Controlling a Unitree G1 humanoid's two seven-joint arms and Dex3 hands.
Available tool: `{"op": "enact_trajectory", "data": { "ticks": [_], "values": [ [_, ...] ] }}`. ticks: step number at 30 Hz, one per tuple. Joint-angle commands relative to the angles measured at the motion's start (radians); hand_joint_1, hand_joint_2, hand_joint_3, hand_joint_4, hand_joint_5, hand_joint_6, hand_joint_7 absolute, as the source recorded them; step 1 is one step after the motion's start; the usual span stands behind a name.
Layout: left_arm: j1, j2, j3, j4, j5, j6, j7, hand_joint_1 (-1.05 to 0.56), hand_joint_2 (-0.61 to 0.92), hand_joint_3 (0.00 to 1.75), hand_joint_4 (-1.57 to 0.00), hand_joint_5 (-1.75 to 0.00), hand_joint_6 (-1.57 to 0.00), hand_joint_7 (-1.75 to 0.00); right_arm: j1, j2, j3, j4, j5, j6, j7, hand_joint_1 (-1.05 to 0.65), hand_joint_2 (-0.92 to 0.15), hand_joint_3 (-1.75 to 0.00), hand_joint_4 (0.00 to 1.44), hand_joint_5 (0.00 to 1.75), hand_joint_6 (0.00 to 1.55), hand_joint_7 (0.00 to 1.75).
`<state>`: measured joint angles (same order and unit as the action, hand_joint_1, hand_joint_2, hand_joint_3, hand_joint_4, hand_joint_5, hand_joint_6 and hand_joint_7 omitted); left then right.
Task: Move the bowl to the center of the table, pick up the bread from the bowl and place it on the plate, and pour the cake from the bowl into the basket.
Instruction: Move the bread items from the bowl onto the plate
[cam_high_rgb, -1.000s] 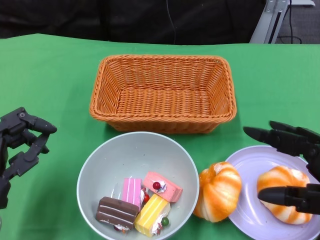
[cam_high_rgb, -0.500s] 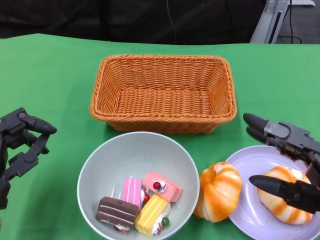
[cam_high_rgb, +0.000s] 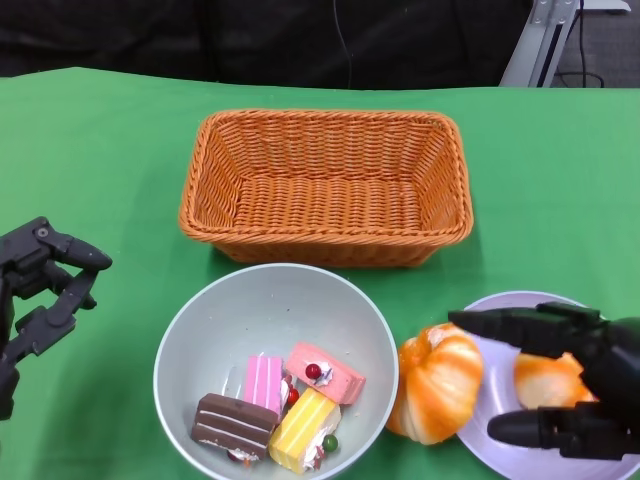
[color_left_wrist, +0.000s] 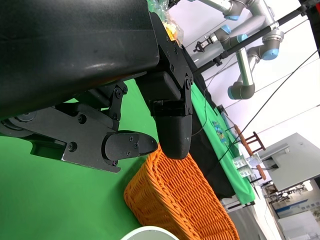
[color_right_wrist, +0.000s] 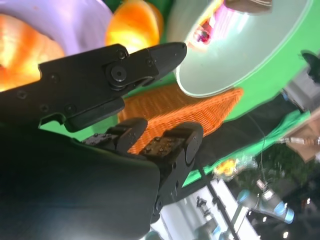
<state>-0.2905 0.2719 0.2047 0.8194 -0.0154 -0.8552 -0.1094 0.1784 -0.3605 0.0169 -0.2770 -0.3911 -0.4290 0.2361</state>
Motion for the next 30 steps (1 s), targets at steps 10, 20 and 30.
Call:
{"op": "enact_trajectory", "data": {
  "ticks": [10, 20, 30],
  "values": [
    [0.001, 0.022, 0.008, -0.001, -0.012, -0.005, -0.004, -0.06, 0.92, 0.42, -0.75, -1.50, -0.76, -1.14, -0.050, -0.057, 0.027, 0.107, -0.192, -0.128, -0.140, -0.64, -0.83, 0.00, 0.50, 0.09, 0.62, 0.01],
    [0.008, 0.021, 0.003, -0.014, -0.010, -0.002, -0.007, -0.06, 0.92, 0.43, -0.73, -1.51, -0.74, -1.15, -0.146, -0.048, 0.098, 0.293, -0.408, -0.237, -0.437, -0.63, -0.82, 0.00, 0.55, 0.08, 0.67, 0.02],
    [0.019, 0.017, 0.000, -0.034, -0.008, 0.001, -0.003, -0.07, 0.92, 0.43, -0.73, -1.51, -0.73, -1.17, -0.287, -0.081, 0.221, 0.541, -0.553, -0.291, -0.680, -0.64, -0.78, 0.00, 0.59, 0.07, 0.73, 0.02]
  ]
}}
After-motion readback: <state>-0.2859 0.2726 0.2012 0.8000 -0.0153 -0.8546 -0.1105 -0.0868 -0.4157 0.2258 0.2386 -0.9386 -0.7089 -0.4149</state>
